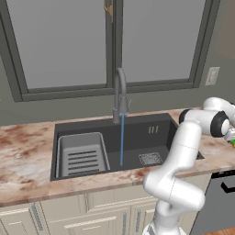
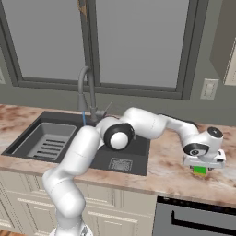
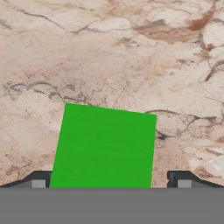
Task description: Soak the sponge with water for a few seconds and then drop it inside the sink.
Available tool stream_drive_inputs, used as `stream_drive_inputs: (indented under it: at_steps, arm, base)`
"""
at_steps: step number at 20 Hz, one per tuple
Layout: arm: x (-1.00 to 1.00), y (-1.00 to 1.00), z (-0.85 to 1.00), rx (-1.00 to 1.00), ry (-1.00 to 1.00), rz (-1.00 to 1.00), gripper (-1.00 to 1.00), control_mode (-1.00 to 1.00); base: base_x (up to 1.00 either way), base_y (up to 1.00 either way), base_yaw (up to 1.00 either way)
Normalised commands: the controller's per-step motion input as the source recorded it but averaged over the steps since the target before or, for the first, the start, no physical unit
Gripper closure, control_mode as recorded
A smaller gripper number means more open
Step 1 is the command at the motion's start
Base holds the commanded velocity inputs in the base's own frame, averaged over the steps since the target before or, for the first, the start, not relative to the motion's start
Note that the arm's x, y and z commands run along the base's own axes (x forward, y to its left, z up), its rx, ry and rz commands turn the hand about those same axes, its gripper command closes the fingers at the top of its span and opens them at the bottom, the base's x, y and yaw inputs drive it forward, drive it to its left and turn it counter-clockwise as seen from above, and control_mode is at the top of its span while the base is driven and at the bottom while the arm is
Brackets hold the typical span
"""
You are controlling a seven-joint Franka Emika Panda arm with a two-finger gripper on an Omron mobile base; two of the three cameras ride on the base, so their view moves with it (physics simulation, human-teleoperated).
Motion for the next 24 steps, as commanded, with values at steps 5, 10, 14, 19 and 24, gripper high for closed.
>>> stream_drive_inputs:
  at_steps: [5, 10, 14, 19, 24]
  arm:
    - [0.0, 0.0, -0.06, 0.0, 0.02, 0.0, -1.0, -1.0]
    - [0.0, 0.0, 0.0, 0.0, 0.0, 0.0, -1.0, -1.0]
    - [0.0, 0.0, 0.0, 0.0, 0.0, 0.0, 1.0, -1.0]
    - [0.0, 0.0, 0.0, 0.0, 0.0, 0.0, 1.0, -1.0]
    - [0.0, 0.0, 0.0, 0.0, 0.0, 0.0, 1.0, -1.0]
  base:
    - [0.0, 0.0, 0.0]
    - [0.0, 0.0, 0.0]
    - [0.0, 0.0, 0.0]
    - [0.0, 0.0, 0.0]
    - [0.0, 0.0, 0.0]
